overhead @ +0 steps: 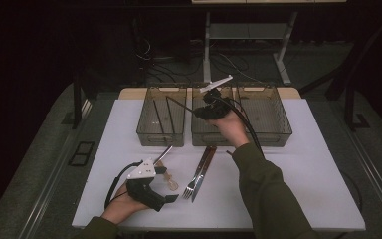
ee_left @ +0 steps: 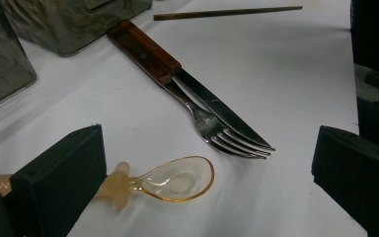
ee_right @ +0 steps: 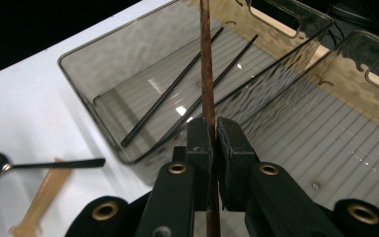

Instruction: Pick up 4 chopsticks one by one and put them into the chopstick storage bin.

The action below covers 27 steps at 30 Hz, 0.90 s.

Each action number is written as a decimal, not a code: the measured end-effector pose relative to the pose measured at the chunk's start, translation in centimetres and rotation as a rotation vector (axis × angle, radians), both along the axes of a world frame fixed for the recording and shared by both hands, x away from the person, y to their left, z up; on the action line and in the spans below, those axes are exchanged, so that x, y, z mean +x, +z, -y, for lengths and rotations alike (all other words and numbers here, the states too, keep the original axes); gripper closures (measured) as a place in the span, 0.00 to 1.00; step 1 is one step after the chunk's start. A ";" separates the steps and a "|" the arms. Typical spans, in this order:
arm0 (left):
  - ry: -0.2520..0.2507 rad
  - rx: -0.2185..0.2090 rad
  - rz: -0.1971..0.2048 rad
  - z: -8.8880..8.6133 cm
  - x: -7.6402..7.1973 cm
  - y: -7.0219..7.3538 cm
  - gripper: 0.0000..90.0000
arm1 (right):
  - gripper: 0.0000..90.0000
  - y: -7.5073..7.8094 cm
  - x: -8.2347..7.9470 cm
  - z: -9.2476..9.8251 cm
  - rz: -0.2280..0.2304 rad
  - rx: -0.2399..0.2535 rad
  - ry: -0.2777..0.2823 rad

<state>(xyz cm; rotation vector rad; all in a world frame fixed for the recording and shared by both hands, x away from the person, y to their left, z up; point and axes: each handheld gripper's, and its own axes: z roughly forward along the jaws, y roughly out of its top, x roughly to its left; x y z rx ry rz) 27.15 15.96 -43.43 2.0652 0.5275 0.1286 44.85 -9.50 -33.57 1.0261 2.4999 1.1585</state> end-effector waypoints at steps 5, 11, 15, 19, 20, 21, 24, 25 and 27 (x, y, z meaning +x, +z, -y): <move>0.002 -0.008 0.004 0.0 0.0 0.0 0.00 | 0.94 0.1 0.9 -1.3 -0.003 -0.018 -0.009; 0.007 -0.015 0.000 0.0 -0.1 0.0 0.00 | 0.94 -0.5 2.0 -3.2 -0.013 -0.041 -0.010; 0.005 -0.001 0.003 0.0 -0.1 0.0 0.00 | 0.94 -1.0 2.8 -4.6 -0.020 -0.059 -0.008; 0.001 0.006 0.008 0.0 -0.1 0.0 0.00 | 0.94 -1.4 3.7 -5.9 -0.029 -0.073 -0.017; 0.001 0.004 0.007 0.0 -0.1 0.0 0.00 | 0.94 -1.4 3.9 -6.2 -0.030 -0.077 -0.019; 0.004 -0.003 0.007 0.0 -0.1 0.0 0.00 | 0.94 -1.4 4.1 -6.6 -0.030 -0.080 -0.020; 0.004 -0.005 0.010 0.0 -0.1 0.0 0.00 | 0.94 -1.6 4.7 -7.6 -0.031 -0.096 -0.025; 0.010 -0.015 0.005 0.1 -0.1 -0.1 0.00 | 0.94 -1.6 4.9 -7.9 -0.034 -0.101 -0.030; 0.008 -0.017 0.006 0.1 -0.1 -0.1 0.00 | 0.94 -1.5 5.2 -8.6 -0.033 -0.111 -0.035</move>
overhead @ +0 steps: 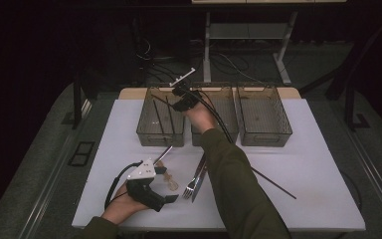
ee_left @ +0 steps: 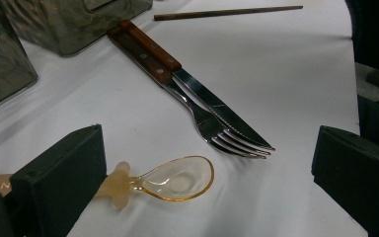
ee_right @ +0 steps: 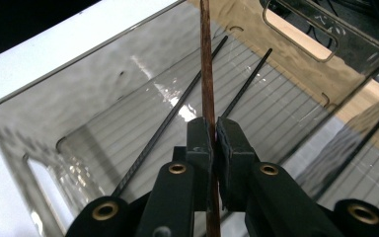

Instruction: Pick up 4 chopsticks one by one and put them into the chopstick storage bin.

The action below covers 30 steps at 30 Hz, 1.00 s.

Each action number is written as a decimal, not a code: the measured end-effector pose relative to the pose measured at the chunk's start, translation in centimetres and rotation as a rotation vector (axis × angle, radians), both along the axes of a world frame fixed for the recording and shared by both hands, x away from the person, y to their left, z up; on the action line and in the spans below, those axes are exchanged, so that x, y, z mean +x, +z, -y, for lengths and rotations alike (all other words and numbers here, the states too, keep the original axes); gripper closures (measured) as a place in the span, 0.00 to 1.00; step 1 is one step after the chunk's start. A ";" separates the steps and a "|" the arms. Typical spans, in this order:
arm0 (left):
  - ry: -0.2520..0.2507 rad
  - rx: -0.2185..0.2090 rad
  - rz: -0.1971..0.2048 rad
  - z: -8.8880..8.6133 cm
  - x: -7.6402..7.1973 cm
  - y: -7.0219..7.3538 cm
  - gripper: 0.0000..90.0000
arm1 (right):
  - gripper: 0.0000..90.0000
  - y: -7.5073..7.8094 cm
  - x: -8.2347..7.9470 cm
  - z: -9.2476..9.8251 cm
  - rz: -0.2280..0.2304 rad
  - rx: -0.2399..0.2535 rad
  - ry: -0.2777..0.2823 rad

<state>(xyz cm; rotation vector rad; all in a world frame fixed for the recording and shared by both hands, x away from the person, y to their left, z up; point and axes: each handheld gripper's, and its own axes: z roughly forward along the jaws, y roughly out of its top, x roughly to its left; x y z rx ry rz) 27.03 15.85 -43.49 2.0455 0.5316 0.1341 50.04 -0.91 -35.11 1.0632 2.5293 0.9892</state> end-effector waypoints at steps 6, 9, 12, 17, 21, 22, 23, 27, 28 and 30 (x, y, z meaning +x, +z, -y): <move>-0.007 0.003 0.002 -0.1 0.1 0.1 0.00 | 0.94 -0.4 0.9 -1.7 -0.008 -0.024 -0.021; -0.006 -0.007 -0.002 -0.1 0.0 0.1 0.00 | 0.94 -0.9 1.4 -2.3 -0.015 -0.035 -0.029; -0.007 -0.008 -0.005 -0.1 0.0 0.1 0.00 | 0.94 -1.2 1.7 -2.7 -0.023 -0.045 -0.029; -0.009 -0.009 -0.004 0.0 0.0 0.1 0.00 | 0.94 -1.5 1.8 -3.4 -0.026 -0.061 -0.024; -0.014 0.000 0.004 -0.1 0.1 0.1 0.00 | 0.92 -1.4 1.8 -3.4 -0.017 -0.057 -0.021; -0.014 0.001 0.006 -0.1 0.1 0.1 0.00 | 0.90 -1.3 1.7 -3.4 -0.013 -0.047 -0.024; -0.014 0.000 0.007 -0.1 0.1 0.1 0.00 | 0.87 -1.1 1.7 -3.3 -0.011 -0.043 -0.026; -0.009 -0.003 0.002 -0.1 0.1 0.1 0.00 | 0.82 -0.7 1.5 -2.9 0.000 -0.034 -0.030; -0.009 -0.003 0.002 -0.1 0.1 0.1 0.00 | 0.81 -0.6 1.5 -2.8 0.002 -0.029 -0.030; -0.009 -0.002 0.003 -0.1 0.1 0.1 0.00 | 0.79 -0.4 1.4 -2.5 0.007 -0.020 -0.032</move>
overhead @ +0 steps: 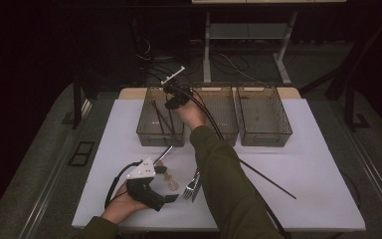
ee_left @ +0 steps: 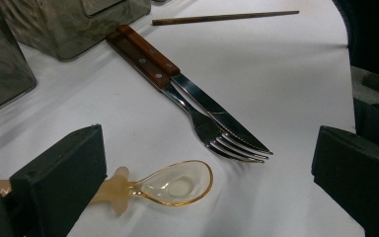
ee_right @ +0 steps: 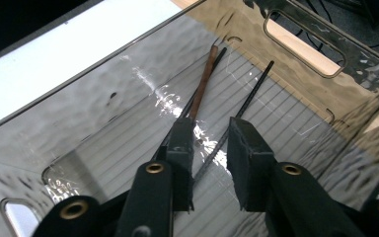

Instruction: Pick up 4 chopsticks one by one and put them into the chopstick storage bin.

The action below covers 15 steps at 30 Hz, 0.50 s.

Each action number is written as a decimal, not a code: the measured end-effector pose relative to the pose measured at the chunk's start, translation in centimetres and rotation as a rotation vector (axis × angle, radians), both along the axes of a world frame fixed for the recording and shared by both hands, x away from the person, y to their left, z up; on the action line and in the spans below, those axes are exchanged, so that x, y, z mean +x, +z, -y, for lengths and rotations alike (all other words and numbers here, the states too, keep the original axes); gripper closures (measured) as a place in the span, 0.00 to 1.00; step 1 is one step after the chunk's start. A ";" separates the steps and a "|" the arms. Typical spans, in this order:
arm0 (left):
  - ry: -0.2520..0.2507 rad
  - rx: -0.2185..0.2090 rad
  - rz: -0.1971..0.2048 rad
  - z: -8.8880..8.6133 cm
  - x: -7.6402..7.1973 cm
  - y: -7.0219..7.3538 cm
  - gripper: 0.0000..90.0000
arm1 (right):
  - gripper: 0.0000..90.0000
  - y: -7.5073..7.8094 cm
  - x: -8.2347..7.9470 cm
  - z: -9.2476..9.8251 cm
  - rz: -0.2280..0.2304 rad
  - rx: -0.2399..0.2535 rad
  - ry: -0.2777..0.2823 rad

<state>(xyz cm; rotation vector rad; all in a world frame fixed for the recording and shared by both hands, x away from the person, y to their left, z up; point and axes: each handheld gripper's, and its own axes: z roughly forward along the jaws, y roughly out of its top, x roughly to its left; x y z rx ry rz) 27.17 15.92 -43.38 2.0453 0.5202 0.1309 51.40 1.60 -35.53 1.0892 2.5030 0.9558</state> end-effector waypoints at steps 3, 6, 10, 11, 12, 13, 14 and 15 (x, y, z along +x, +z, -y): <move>0.001 -0.001 0.000 0.0 0.0 0.0 0.00 | 0.76 0.2 -0.3 0.6 -0.002 0.021 0.007; 0.006 -0.006 -0.002 0.0 0.0 -0.1 0.00 | 0.71 0.4 -0.8 1.5 -0.011 0.044 0.030; 0.006 0.000 -0.001 -0.1 0.0 0.0 0.00 | 0.64 0.8 -1.8 2.7 -0.028 0.080 0.076; 0.004 0.007 0.001 -0.1 0.0 0.0 0.00 | 0.63 0.9 -2.1 3.1 -0.025 0.085 0.092; 0.007 0.007 -0.002 -0.1 0.0 0.0 0.00 | 0.62 1.0 -2.4 3.4 -0.025 0.090 0.098; 0.009 0.008 -0.003 -0.1 0.0 0.0 0.00 | 0.60 1.1 -2.7 3.8 -0.020 0.095 0.107; 0.010 0.009 -0.002 -0.1 0.1 -0.1 0.00 | 0.59 1.2 -3.0 4.3 -0.018 0.103 0.112; 0.011 0.009 -0.002 -0.1 0.1 -0.1 0.00 | 0.58 1.3 -3.2 4.7 -0.017 0.107 0.121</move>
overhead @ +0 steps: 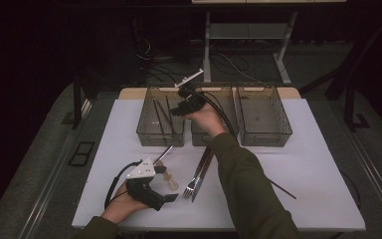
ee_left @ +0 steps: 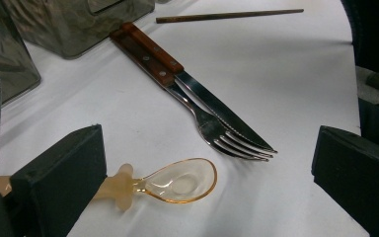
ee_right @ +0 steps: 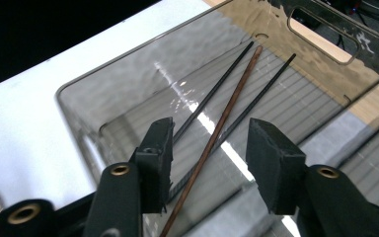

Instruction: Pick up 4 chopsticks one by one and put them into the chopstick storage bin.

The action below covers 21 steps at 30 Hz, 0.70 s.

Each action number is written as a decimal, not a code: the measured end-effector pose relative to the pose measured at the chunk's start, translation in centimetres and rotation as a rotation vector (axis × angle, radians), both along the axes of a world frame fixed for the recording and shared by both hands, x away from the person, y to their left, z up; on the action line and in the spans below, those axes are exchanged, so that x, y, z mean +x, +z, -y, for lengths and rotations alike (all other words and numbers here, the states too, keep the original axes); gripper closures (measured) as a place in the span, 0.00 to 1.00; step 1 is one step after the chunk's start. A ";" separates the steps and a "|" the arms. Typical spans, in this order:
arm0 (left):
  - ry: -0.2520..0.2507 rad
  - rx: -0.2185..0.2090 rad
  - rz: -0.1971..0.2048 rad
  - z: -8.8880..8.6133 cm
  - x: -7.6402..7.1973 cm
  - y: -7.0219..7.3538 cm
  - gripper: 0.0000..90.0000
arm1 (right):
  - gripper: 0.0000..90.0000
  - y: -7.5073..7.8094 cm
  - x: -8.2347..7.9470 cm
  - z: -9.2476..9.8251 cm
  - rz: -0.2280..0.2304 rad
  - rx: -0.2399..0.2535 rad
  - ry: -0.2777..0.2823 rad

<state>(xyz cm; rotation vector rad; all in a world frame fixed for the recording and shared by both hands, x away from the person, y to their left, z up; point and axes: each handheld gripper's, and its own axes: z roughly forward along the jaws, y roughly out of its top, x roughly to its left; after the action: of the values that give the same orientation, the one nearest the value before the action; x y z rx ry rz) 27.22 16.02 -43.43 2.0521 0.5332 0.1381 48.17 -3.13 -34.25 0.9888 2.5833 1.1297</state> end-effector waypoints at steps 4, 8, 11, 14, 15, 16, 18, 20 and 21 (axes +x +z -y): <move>0.001 0.000 0.003 0.0 0.0 0.0 0.00 | 0.55 0.1 -1.1 1.7 -0.009 0.016 0.023; 0.004 -0.004 -0.002 0.0 -0.1 0.0 0.00 | 0.50 0.2 -2.4 3.4 0.011 0.011 0.029; 0.005 0.003 -0.006 0.0 -0.1 -0.1 0.00 | 0.47 0.0 -3.3 4.8 0.018 0.017 0.035; 0.004 0.012 -0.009 0.0 -0.1 0.0 0.00 | 0.44 0.0 -4.1 6.0 0.022 0.004 0.039; 0.006 0.009 -0.009 0.0 -0.1 0.0 0.00 | 0.44 0.0 -4.4 6.4 0.029 0.004 0.038; 0.006 0.010 -0.009 0.0 0.0 0.0 0.00 | 0.43 0.1 -4.6 6.8 0.033 0.011 0.037; 0.011 0.000 -0.014 0.0 -0.1 -0.1 0.00 | 0.43 0.1 -5.1 7.6 0.042 0.024 0.037; 0.008 -0.001 -0.015 0.0 -0.1 0.0 0.00 | 0.42 0.2 -5.6 8.3 0.050 0.030 0.040; 0.007 0.001 -0.017 0.0 0.0 0.0 0.00 | 0.41 0.2 -5.9 8.7 0.055 0.027 0.043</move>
<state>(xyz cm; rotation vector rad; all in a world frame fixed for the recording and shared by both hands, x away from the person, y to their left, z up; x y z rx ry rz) 27.18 16.04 -43.44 2.0543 0.5506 0.1257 42.27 -11.78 -34.07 0.8991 2.5640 1.1882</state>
